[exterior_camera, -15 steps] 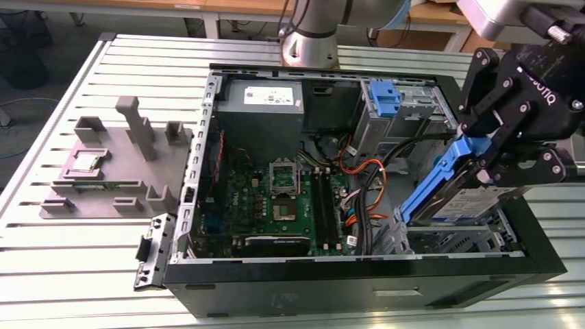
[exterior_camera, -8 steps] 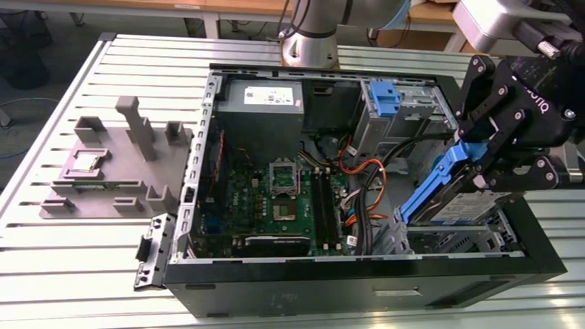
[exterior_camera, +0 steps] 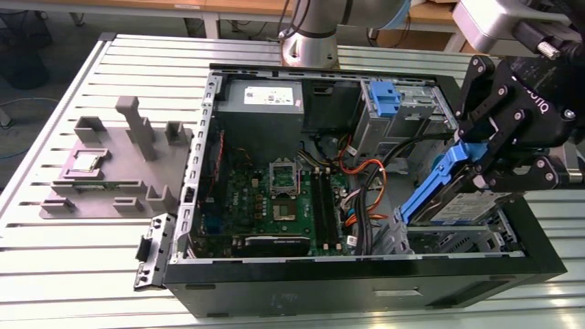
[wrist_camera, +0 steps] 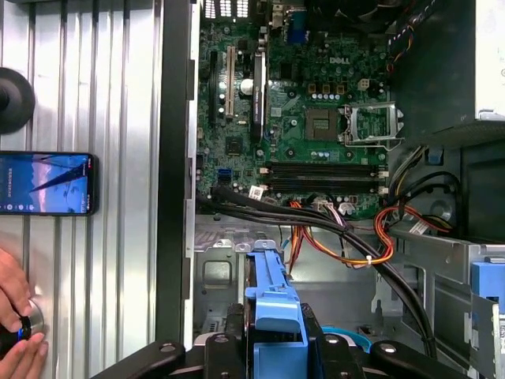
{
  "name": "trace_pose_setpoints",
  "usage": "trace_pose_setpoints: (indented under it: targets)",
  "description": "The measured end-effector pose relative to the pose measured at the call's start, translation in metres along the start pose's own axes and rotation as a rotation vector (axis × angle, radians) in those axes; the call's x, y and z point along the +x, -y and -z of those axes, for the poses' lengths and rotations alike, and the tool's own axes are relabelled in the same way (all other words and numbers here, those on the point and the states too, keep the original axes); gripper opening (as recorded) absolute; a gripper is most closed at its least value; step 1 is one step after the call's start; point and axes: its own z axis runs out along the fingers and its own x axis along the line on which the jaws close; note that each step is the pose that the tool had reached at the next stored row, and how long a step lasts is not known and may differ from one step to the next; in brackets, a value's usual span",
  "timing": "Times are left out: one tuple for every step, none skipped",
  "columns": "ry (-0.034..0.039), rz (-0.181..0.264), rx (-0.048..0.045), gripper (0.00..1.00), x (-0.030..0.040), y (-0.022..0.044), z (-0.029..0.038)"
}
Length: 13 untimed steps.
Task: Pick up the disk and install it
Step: 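Insert the disk into the insertion slot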
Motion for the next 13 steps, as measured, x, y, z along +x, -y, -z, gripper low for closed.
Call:
trace_pose_setpoints:
  targets:
    - [-0.0001, 0.000, 0.0001, 0.37, 0.0000, 0.0000, 0.0000]
    - [-0.0002, 0.000, 0.0000, 0.38, 0.0000, 0.0000, 0.0001]
    - [-0.0001, 0.000, 0.0000, 0.38, 0.0000, 0.0000, 0.0000]
    - [-0.0002, 0.000, 0.0000, 0.44, 0.0000, 0.0000, 0.0001]
    - [-0.0001, 0.000, 0.0001, 0.44, 0.0000, 0.0000, -0.0001]
    - [0.0002, 0.000, 0.0000, 0.50, 0.0000, 0.0000, -0.0002]
    - [0.0001, 0.000, 0.0000, 0.50, 0.0000, 0.0001, -0.0005]
    - [0.0002, 0.000, 0.0000, 0.50, 0.0001, 0.0001, -0.0019]
    - [0.0003, 0.000, 0.0000, 0.50, 0.0003, 0.0001, -0.0037]
    - [0.0002, 0.000, 0.0000, 0.50, 0.0003, 0.0002, -0.0054]
    - [0.0000, 0.000, 0.0000, 0.50, 0.0004, 0.0002, -0.0071]
    - [0.0000, 0.000, 0.0000, 0.50, 0.0005, 0.0002, -0.0089]
    - [-0.0001, 0.000, -0.0001, 0.42, 0.0006, 0.0003, -0.0107]
